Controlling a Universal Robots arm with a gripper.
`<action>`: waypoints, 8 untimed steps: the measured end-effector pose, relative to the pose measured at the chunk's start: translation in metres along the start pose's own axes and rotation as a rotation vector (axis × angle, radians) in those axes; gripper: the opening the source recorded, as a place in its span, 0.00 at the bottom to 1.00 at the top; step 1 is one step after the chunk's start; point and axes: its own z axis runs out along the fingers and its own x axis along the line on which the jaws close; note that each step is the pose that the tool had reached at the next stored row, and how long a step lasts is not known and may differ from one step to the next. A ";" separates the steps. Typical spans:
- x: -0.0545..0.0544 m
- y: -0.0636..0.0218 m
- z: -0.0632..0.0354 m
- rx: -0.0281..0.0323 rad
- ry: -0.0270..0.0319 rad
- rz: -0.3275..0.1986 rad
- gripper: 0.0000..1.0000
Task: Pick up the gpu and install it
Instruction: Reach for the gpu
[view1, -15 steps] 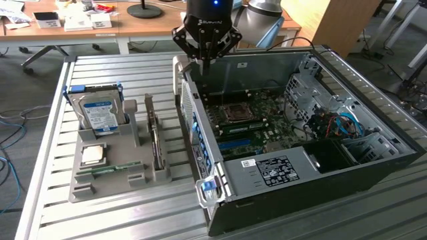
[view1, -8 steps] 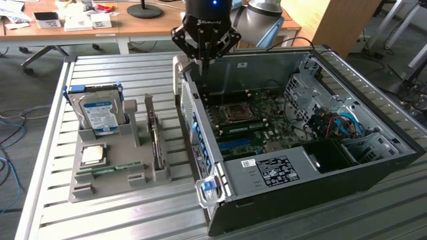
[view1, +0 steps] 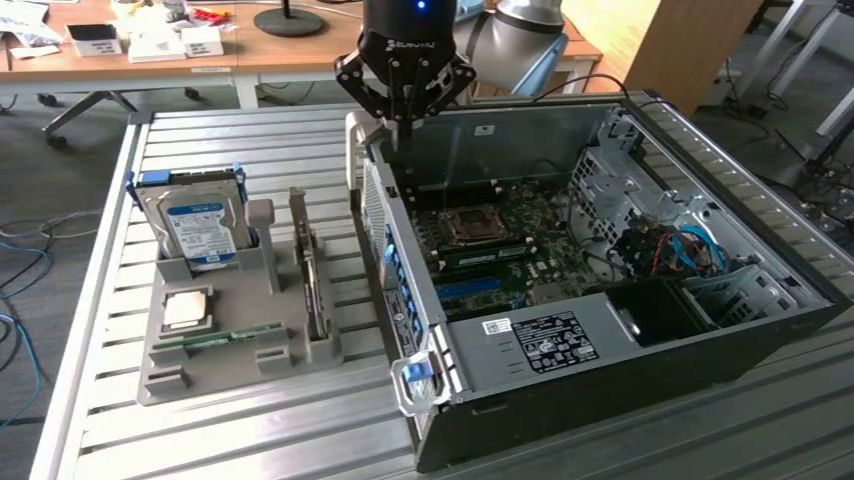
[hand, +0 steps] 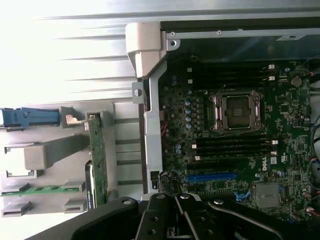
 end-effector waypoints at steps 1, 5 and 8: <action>0.002 -0.0001 0.0000 0.0000 0.0000 0.000 0.11; 0.008 -0.0006 -0.0001 0.0000 0.0000 0.000 0.11; 0.013 -0.0010 -0.0002 0.0000 0.0000 0.000 0.11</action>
